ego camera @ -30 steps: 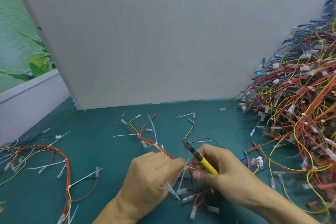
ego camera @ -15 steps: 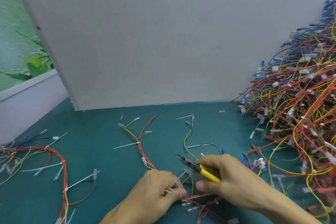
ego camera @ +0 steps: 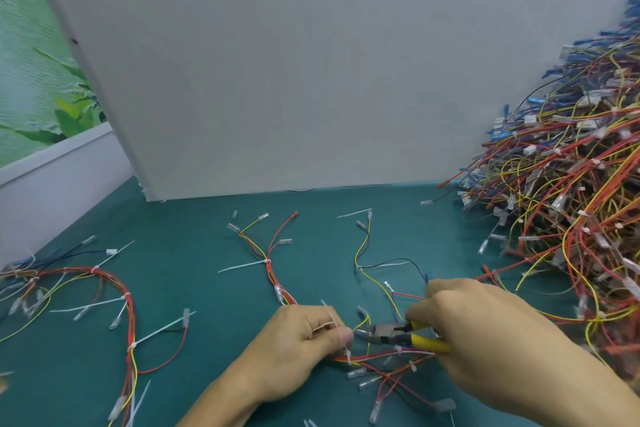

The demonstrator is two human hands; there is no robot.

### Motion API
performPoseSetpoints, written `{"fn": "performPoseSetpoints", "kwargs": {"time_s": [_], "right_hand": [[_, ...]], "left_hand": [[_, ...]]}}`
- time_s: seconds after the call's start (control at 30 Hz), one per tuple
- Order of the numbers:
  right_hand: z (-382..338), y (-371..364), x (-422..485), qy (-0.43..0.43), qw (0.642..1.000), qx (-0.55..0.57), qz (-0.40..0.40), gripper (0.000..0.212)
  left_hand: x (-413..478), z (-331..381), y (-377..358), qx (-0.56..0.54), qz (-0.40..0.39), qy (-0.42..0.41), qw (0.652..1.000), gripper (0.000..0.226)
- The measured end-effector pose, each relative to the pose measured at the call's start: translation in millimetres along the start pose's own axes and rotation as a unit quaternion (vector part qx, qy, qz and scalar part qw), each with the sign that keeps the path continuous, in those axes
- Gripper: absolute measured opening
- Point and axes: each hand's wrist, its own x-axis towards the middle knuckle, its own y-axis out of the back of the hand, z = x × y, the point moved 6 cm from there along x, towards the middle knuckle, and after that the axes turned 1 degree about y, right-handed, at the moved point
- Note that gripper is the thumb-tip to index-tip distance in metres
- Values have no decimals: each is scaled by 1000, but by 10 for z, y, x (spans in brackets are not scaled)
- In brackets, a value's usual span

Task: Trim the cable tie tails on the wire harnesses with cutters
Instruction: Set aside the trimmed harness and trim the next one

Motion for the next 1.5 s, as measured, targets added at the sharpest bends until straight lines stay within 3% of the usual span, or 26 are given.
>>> {"fn": "performPoseSetpoints", "kwargs": {"time_s": [0.3,0.4,0.83,1.13,1.27,1.37,1.43,1.5], "right_hand": [[-147,-158,58,4,998,-41,-46,18],[-159,-193,72,3,998,-34,-55,8],[-188,-237,96,3,1000,-20,-19,19],[-253,-218,77,14,998,-25,-54,17],[-227,-202,61,2,997,-26,-66,15],[-152,-139,50,-21,999,-16,-44,11],[-140,-102,45,-27,999,26,-7,16],[-191,-79,51,-19,996,75,37,21]], "left_hand": [[-18,-58,28,-27,9,-2,1000,21],[-17,-56,22,-28,5,-4,1000,21],[-20,-39,20,-18,12,2,1000,21],[-26,-29,11,-16,17,-3,1000,25],[-50,5,83,-73,29,-26,997,20],[-38,30,349,-218,113,-57,968,22],[-47,-16,610,-335,195,-74,919,26],[-83,-110,857,-374,273,-85,882,35]]}}
